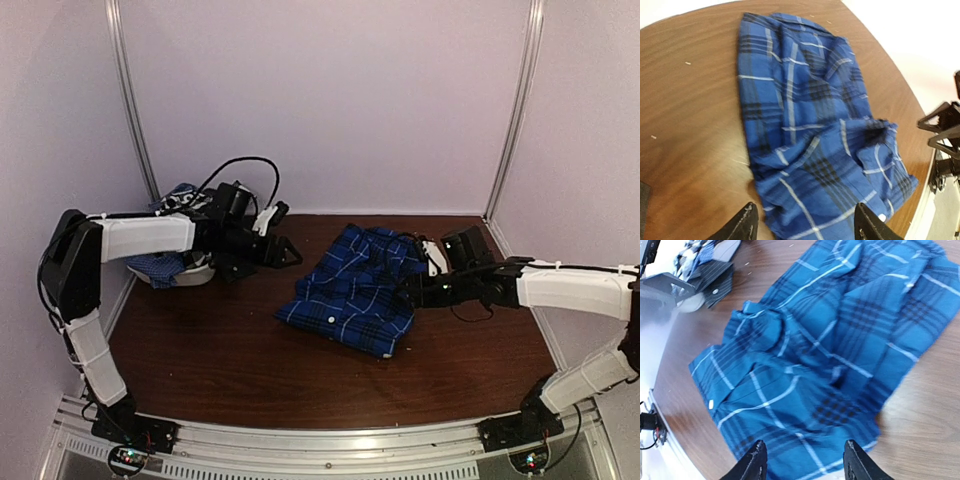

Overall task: Fold and stack the long sleeve shirts
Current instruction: Smooth out the 2/3-rectangle-folded shirt at the center of the board.

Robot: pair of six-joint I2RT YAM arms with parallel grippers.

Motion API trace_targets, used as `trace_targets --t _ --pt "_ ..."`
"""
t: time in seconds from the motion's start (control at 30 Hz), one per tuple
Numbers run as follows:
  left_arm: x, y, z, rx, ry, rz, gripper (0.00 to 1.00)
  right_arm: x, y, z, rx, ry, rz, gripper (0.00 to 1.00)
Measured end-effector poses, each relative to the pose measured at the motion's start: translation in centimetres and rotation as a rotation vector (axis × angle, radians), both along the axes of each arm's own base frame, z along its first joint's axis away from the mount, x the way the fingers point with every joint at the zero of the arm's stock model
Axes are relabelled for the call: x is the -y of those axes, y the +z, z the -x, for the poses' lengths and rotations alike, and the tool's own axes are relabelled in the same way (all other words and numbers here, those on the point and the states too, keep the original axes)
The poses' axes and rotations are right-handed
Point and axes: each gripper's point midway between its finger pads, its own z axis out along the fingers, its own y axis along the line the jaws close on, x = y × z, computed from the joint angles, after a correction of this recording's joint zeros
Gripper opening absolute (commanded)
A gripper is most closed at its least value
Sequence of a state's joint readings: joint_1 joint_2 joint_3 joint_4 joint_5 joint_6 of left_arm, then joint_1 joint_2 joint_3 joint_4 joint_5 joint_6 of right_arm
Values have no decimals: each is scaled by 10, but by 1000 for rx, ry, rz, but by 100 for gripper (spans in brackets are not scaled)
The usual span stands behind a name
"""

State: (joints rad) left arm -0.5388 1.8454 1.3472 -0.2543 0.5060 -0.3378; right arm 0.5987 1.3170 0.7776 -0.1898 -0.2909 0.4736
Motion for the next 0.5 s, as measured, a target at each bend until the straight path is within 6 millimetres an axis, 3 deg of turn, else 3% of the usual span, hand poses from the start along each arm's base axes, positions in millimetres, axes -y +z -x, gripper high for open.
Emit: trace_targets --t 0.1,0.27,0.37,0.5 --pt "22 -11 42 -5 -55 42 65 -24 -7 6 -27 55 -35 52" --pt "60 -50 101 -67 -153 56 61 -50 -46 10 -120 113 -46 51" --pt "69 -76 110 -87 -161 35 59 -54 -73 10 -172 122 -27 52" --pt "59 -108 117 -82 -128 -27 58 -57 -96 8 -204 137 -23 51"
